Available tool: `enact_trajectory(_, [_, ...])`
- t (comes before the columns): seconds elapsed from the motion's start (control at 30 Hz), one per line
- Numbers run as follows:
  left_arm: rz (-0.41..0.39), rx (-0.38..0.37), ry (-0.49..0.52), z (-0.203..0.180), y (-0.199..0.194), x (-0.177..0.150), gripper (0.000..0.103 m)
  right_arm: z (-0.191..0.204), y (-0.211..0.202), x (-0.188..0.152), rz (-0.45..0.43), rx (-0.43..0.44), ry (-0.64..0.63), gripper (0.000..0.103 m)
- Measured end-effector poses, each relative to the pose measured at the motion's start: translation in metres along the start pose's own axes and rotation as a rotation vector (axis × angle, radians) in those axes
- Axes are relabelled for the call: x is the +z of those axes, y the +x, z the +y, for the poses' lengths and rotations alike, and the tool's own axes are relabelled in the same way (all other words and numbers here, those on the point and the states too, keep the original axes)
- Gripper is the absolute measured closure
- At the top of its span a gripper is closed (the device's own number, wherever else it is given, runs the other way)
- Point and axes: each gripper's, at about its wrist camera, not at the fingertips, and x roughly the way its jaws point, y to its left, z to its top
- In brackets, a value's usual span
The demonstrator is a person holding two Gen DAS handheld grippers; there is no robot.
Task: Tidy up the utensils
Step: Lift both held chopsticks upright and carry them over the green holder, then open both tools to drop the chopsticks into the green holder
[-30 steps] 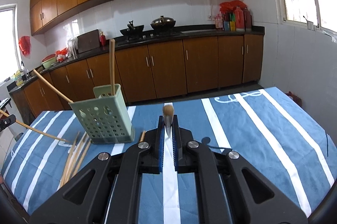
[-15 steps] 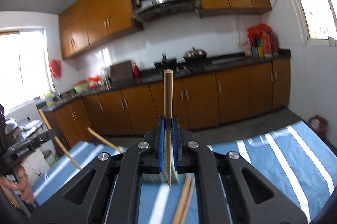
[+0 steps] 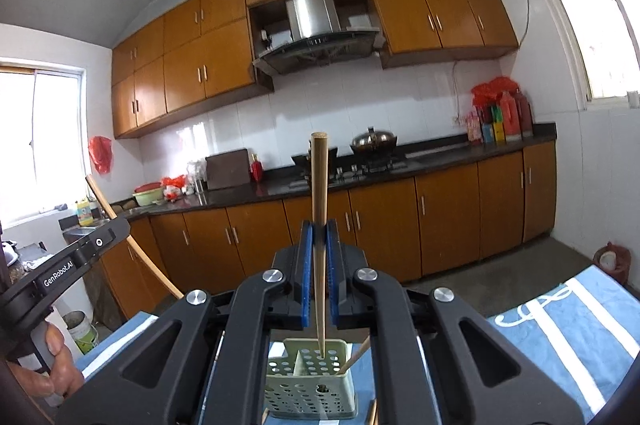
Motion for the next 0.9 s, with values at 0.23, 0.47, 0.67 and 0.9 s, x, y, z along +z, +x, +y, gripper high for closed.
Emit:
enact_trajectory(0.23, [0.071, 0.006, 0.000, 0.007, 0.028, -0.028, 0.095, -0.005, 0.020, -0.023, 0.095, -0.004, 0.020, 0.096])
enact_trajectory(0.47, [0.103, -0.004, -0.001, 0.012, 0.026, -0.037, 0.088, -0.003, 0.020, -0.031, 0.144, 0.005, 0.017, 0.095])
enact_trajectory(0.67, [0.079, -0.013, -0.021, 0.022, 0.001, -0.031, 0.074, -0.003, -0.002, -0.020, 0.117, 0.010, 0.029, 0.094])
enact_trajectory(0.9, [0.108, 0.017, -0.035, 0.053, -0.049, -0.048, 0.065, -0.029, -0.047, -0.033, 0.139, -0.062, 0.029, 0.078])
